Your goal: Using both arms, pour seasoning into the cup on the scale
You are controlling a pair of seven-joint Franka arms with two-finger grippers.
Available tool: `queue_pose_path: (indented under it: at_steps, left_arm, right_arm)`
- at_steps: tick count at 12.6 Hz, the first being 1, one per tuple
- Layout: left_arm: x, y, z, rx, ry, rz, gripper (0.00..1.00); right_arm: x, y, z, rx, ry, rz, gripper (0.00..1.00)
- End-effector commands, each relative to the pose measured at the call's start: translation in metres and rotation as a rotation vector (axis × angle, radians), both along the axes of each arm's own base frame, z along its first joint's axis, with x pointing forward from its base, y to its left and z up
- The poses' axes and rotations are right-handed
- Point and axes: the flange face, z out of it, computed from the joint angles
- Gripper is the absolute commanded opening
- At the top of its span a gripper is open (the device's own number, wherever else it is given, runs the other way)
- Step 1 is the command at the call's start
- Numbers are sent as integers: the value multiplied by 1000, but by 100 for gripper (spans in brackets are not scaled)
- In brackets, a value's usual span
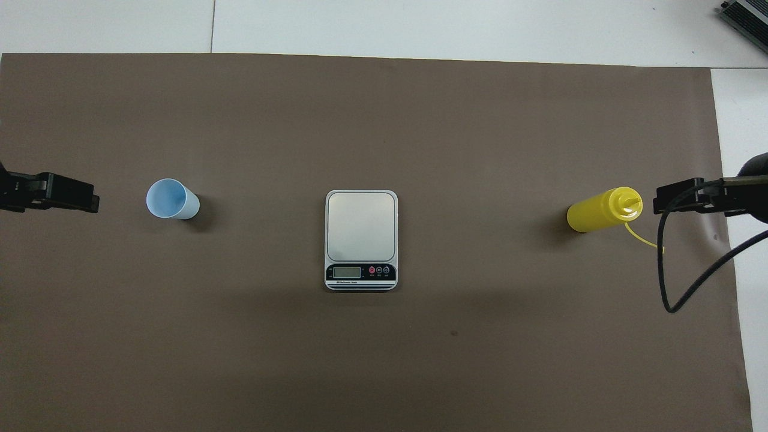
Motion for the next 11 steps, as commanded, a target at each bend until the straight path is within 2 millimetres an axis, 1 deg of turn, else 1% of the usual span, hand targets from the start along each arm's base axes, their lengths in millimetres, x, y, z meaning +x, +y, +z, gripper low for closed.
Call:
queue_pose_path:
  at_steps: [1,3,8,11]
  left_arm:
    - [-5,-3,0,5,-10,8,100]
    - [-5,0,-1,5,-7,11,100]
    - [-6,-3,-3,1,-1,18,100]
    - [-6,3,-8,0,-17,30,100]
  right_arm:
    - [-7,-1,0,12,6,12,100]
    - [-7,-2,1,11,4,12,100]
    - [-7,-1,1,12,4,12,100]
    - [-7,-1,1,12,4,12,100]
